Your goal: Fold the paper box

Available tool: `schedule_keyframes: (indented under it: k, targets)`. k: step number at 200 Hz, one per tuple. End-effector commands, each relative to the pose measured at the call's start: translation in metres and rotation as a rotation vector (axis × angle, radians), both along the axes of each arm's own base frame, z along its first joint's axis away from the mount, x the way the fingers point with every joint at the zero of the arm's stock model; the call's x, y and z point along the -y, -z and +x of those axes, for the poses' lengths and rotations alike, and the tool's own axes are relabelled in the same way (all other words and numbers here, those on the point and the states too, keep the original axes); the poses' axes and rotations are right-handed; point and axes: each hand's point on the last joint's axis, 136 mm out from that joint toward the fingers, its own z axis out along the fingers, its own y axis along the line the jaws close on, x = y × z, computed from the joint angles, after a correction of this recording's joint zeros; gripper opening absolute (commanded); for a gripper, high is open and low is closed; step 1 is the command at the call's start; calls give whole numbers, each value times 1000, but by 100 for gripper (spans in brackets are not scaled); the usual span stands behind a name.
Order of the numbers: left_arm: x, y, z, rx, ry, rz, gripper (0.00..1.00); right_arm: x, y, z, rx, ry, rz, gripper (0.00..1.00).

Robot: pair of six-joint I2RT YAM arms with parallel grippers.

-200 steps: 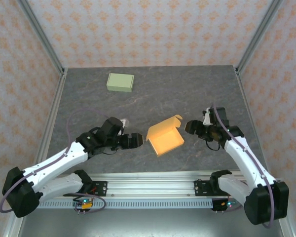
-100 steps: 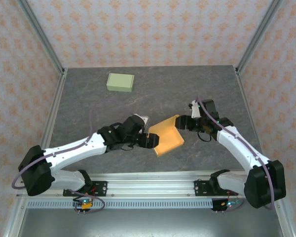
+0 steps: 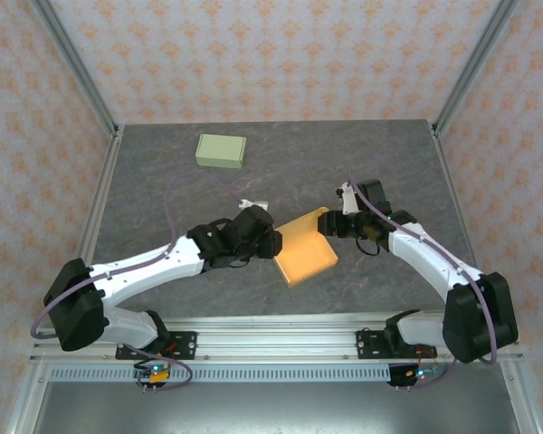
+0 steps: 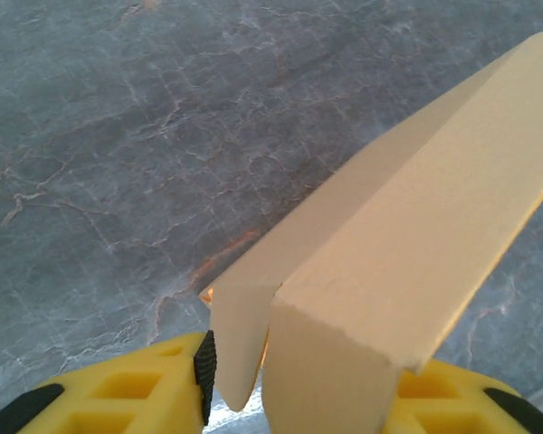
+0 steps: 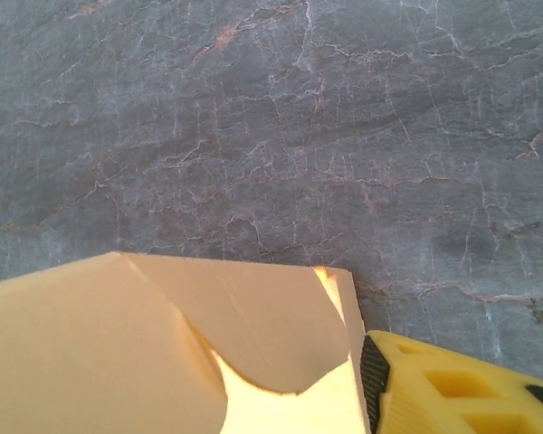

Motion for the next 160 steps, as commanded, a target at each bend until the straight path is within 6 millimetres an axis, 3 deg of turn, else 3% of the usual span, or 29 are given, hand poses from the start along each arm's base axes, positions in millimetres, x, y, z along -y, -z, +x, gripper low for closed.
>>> schedule_keyframes:
  k: [1, 38, 84, 112, 160]
  targets:
    - [-7, -5, 8, 27, -22, 66, 38, -8, -22, 16, 90, -29, 9, 53]
    - [-8, -6, 15, 47, -9, 130, 28, -12, -25, 19, 133, -53, 21, 51]
    - [-15, -12, 24, 66, -33, 206, 16, -20, -28, 14, 88, -33, 62, 36]
    - [-25, -14, 32, 70, -94, 266, 8, -29, -28, 7, 90, 52, 84, 31]
    - [-39, -10, 50, 28, -182, 240, 4, -38, -31, 6, 185, 180, 74, 23]
